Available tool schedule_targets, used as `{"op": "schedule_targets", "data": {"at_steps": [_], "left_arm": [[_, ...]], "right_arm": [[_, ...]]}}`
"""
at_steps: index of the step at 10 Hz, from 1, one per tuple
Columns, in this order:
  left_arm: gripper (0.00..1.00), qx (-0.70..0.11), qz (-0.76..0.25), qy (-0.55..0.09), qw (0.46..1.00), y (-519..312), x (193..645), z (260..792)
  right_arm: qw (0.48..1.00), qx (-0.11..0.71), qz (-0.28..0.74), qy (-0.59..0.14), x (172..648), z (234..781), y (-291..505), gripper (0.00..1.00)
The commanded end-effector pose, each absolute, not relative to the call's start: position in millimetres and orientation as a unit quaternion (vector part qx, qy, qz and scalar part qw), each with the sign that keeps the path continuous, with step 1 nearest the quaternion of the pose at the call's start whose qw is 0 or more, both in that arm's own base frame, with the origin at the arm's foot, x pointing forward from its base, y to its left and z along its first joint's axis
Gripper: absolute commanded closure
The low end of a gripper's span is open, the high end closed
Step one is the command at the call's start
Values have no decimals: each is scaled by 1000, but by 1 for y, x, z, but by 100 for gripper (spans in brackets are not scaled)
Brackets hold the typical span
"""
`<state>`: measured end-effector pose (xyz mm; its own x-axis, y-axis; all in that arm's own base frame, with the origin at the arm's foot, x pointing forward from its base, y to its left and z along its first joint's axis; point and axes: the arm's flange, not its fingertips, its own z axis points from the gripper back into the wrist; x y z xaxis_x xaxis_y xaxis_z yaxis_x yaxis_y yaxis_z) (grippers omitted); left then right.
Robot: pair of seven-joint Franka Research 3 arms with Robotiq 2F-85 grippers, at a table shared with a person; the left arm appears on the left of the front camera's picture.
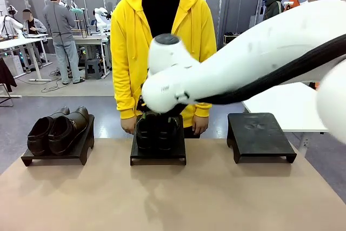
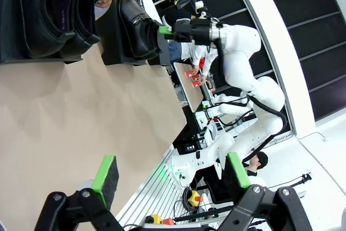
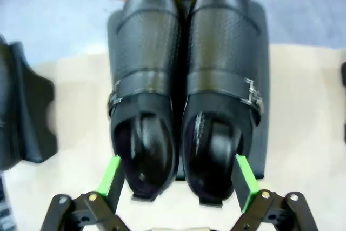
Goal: Place the shoes on the stand as instructed by the person.
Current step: Pick up another pair of Shoes and place it on the Shoes Stand indicated by the person.
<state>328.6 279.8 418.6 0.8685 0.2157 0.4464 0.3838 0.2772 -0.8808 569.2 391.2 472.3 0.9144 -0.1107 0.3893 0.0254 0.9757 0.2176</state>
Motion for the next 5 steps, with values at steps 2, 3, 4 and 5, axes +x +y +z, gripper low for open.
{"op": "schedule_targets", "data": {"at_steps": [2,3,4,5], "left_arm": [[0,-600,-60,-250,758,277,324,420],[0,-600,-60,-250,758,277,324,420],[0,-600,-60,-250,758,277,324,420],[0,-600,-60,-250,758,277,324,420]], "right_arm": [[965,217,-25,-143,527,505,290,0],[959,257,-43,-111,521,503,245,0],[946,311,-52,-80,515,496,203,0],[926,366,-62,-64,506,487,165,0]]}}
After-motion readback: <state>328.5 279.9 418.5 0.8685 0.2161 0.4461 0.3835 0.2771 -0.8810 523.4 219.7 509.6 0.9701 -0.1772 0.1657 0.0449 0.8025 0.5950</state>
